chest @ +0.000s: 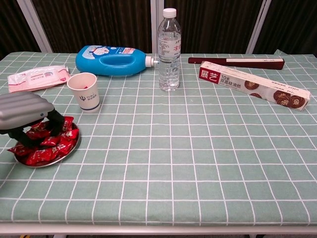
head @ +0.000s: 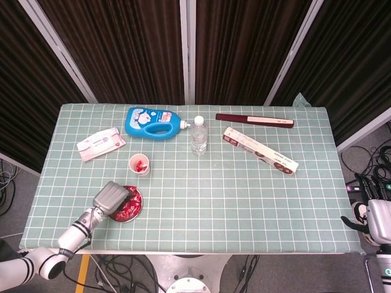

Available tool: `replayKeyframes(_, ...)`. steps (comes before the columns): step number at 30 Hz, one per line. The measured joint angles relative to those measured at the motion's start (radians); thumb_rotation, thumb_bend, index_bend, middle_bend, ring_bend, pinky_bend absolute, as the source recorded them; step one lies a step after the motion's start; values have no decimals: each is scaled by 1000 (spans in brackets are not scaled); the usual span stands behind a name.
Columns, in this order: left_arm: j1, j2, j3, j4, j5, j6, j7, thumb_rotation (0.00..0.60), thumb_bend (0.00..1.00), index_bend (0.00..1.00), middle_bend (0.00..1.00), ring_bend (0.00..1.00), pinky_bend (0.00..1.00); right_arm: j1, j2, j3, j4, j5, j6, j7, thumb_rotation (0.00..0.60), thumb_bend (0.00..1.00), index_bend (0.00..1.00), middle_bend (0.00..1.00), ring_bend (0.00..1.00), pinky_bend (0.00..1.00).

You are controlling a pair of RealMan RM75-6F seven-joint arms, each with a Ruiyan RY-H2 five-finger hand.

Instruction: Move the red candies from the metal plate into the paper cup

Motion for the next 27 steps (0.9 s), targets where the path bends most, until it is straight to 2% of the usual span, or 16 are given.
replayKeyframes(8,-19,68,-41,-91,-12,3,-50,600,553,748,757,917,1000,-1,0,0,9,-4,1,12,600,33,0,113,0,301)
replayKeyframes(15,-65,135,-118,-162,-42,1,-77,600,552,748,757,917,1000,-3,-3,-1,17,-6,4,21,600,34,0,113,0,301)
replayKeyframes(20,-112,136,-172,-148,-95,-38,-85,600,552,747,756,917,1000,-5,-2,-2,19,-5,4,23,600,33,0,114,0,302)
replayKeyframes(27,-179,77,-220,-43,-177,-98,-69,600,552,734,741,916,1000,-6,-1,0,20,4,1,22,600,33,0,114,0,302)
